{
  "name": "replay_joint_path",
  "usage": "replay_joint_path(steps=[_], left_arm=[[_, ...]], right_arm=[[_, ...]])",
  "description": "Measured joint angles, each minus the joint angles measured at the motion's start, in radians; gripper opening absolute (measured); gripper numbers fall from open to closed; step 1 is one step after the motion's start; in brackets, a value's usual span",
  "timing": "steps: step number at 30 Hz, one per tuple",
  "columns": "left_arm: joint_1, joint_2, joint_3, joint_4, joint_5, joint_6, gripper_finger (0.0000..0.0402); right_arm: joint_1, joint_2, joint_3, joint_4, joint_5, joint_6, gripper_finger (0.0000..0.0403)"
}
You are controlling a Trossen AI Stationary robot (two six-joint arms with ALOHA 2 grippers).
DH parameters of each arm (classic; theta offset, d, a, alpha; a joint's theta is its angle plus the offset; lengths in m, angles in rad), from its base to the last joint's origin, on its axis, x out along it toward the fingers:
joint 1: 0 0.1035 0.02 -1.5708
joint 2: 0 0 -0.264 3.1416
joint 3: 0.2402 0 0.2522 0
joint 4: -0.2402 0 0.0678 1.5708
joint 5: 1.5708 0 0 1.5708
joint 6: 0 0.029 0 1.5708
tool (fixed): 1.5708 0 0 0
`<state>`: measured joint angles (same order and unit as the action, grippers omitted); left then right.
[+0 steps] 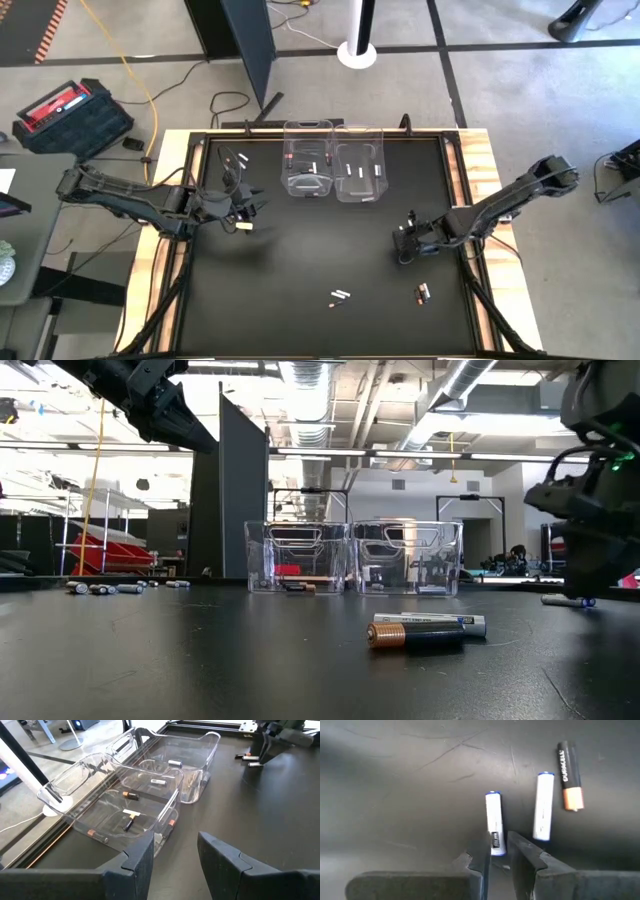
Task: Sort batteries
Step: Put the white battery into the right transparent bin
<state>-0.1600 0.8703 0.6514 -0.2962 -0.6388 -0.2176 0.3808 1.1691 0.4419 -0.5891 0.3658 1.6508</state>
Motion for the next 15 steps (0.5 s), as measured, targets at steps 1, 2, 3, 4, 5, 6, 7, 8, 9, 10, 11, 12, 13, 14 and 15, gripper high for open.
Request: replay_joint_path(steps=[1,2,3,4,5,6,7,8,9,10,11,12,13,14,15], left_arm=[[0.000,0.000,0.000,0.000,0.000,0.000,0.0146],[0.000,0.000,0.000,0.000,0.000,0.000,0.0146],[0.000,0.000,0.000,0.000,0.000,0.000,0.0146],[0.000,0.000,0.000,0.000,0.000,0.000,0.0146],[0.000,0.000,0.000,0.000,0.000,0.000,0.0146],[0.000,0.000,0.000,0.000,0.000,0.000,0.0146],[0.000,0.000,0.000,0.000,0.000,0.000,0.0146],[0.000,0.000,0.000,0.000,0.000,0.001,0.0146],[0.000,0.000,0.000,0.000,0.000,0.003,0.0146],[0.000,0.000,0.000,0.000,0.000,0.007,0.0146],[0.000,0.000,0.000,0.000,0.000,0.011,0.0146],[0.000,0.000,0.000,0.000,0.000,0.013,0.0146],[0.000,0.000,0.000,0.000,0.000,0.014,0.0146],[0.000,0.000,0.000,0.000,0.000,0.014,0.0146],[0.000,0.000,0.000,0.000,0.000,0.015,0.0146]], right_arm=[[-0.006,0.016,0.000,0.013,0.001,0.000,0.0082],[-0.008,0.030,0.001,0.024,0.004,-0.002,0.0082],[-0.010,0.040,0.001,0.033,0.006,-0.003,0.0082],[-0.010,0.049,0.002,0.041,0.008,-0.003,0.0082],[-0.010,0.058,0.004,0.045,0.011,-0.003,0.0082],[-0.010,0.066,0.004,0.048,0.013,-0.003,0.0082],[-0.011,0.073,0.004,0.049,0.015,-0.003,0.0082],[-0.010,0.078,0.004,0.050,0.016,-0.003,0.0082],[-0.010,0.081,0.004,0.051,0.017,-0.002,0.0082],[-0.011,0.086,0.004,0.053,0.017,-0.002,0.0082],[-0.011,0.091,0.004,0.055,0.018,-0.002,0.0082],[-0.012,0.093,0.005,0.055,0.019,-0.002,0.0082],[-0.014,0.093,0.005,0.055,0.019,-0.002,0.0082],[-0.018,0.093,0.005,0.056,0.018,-0.003,0.0082],[-0.022,0.093,0.005,0.056,0.016,-0.003,0.0081]])
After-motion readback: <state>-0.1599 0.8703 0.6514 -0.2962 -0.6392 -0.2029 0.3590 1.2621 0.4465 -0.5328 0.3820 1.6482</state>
